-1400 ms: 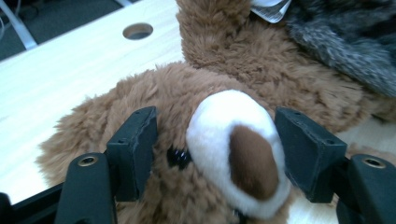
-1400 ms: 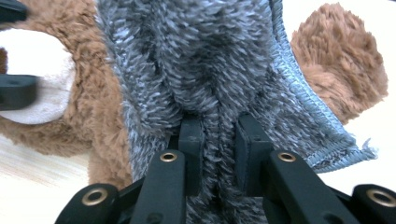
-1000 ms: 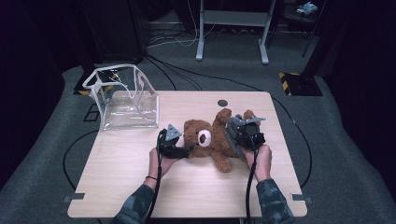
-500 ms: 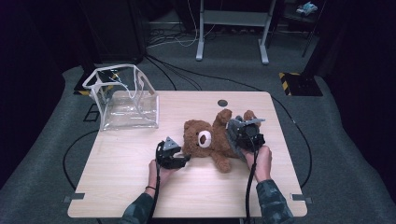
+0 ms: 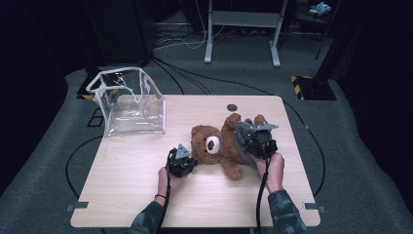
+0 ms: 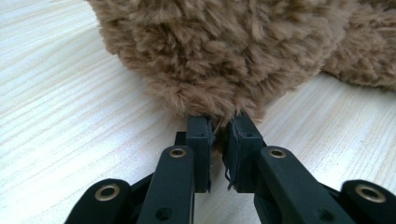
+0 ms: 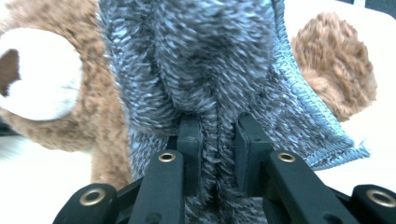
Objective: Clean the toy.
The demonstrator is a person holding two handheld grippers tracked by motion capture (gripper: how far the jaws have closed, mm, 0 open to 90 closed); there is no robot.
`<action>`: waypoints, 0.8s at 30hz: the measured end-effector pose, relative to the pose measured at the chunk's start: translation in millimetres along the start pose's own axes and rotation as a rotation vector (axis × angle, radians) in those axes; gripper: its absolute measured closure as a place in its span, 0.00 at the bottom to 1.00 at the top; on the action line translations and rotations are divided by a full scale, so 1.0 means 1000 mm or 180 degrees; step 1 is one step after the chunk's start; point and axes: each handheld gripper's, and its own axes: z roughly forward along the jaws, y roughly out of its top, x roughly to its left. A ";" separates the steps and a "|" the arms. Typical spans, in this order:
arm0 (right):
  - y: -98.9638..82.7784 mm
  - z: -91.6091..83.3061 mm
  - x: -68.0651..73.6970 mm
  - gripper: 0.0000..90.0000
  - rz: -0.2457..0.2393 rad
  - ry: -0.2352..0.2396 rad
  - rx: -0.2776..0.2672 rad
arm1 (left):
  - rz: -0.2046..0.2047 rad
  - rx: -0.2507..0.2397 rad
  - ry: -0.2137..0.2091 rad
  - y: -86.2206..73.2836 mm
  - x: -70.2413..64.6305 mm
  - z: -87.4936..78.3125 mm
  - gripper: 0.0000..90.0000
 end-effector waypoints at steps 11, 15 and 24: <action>0.033 -0.014 0.037 0.82 -0.0196 0.0337 -0.0175 | -0.0010 -0.0065 0.0008 -0.001 0.001 -0.002 0.90; 0.054 -0.008 0.054 0.82 -0.0306 0.0462 -0.0150 | 0.0023 -0.0110 0.0025 -0.002 0.000 -0.004 0.90; 0.091 0.039 0.081 0.82 -0.0375 0.0369 0.0120 | -0.0009 -0.0273 -0.0008 -0.004 -0.001 -0.008 0.91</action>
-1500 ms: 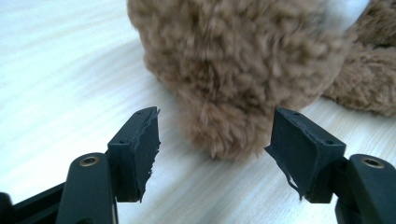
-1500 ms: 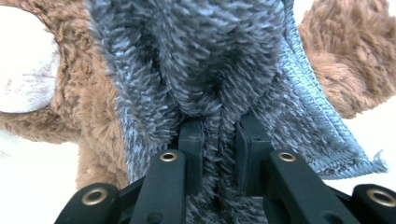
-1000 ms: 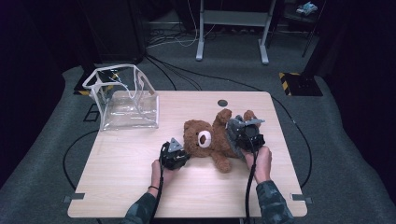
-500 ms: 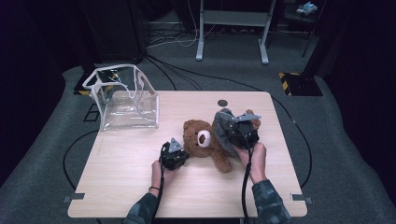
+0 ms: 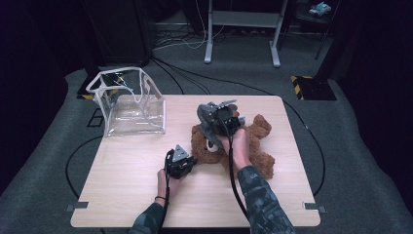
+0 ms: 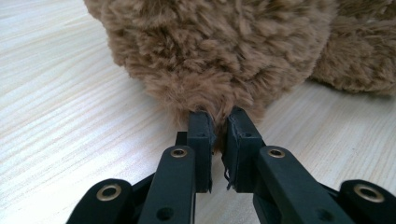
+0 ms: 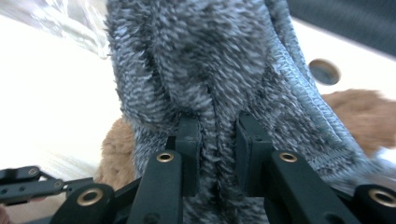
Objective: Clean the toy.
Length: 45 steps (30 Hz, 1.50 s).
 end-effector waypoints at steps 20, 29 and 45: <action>-0.059 -0.012 0.038 0.83 -0.0118 0.0512 0.0054 | -0.0028 -0.0102 -0.0068 -0.001 0.001 -0.003 0.91; -0.098 0.020 0.044 0.83 -0.0069 0.0643 0.0401 | -0.0076 -0.0130 -0.0066 -0.002 0.002 -0.003 0.92; -0.038 -0.043 0.014 0.83 -0.0064 0.0398 -0.0161 | -0.0066 -0.0186 -0.0058 -0.002 0.001 -0.004 0.92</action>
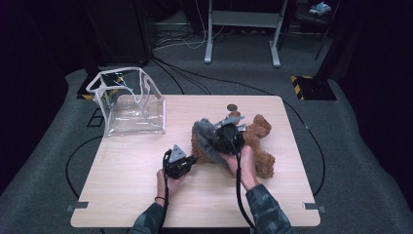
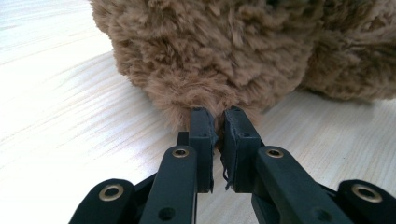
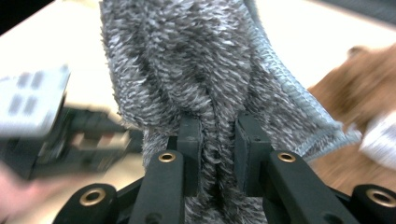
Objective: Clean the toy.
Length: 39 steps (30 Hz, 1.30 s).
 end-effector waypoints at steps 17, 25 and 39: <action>0.041 0.061 -0.009 0.83 -0.0009 -0.0331 0.0421 | 0.0047 0.0007 0.0012 0.000 -0.002 0.002 0.92; 0.017 0.037 0.004 0.84 -0.0077 0.0038 0.0373 | 0.0043 0.0037 0.0004 0.000 -0.002 0.001 0.92; -0.041 0.038 0.025 0.84 0.0024 0.0283 0.0263 | 0.0036 0.0009 0.0044 0.000 0.000 0.000 0.97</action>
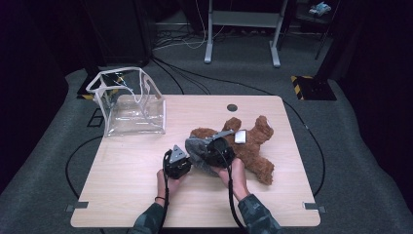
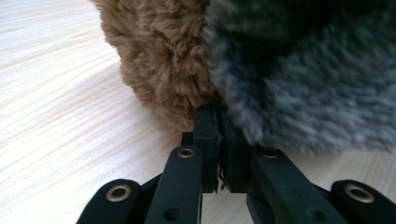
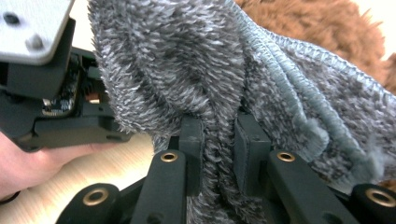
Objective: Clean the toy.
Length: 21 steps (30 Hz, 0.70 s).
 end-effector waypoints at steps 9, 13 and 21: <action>-0.020 0.017 0.000 0.84 0.0052 0.0049 0.0175 | -0.0005 0.0000 0.0034 0.000 0.000 0.000 0.97; -0.028 0.030 -0.003 0.84 0.0120 0.0055 0.0305 | -0.0003 0.0002 0.0036 0.000 0.000 0.000 0.96; -0.007 -0.006 -0.003 0.84 -0.0017 0.0013 0.0127 | -0.0013 0.0152 0.0046 0.002 0.001 0.004 0.74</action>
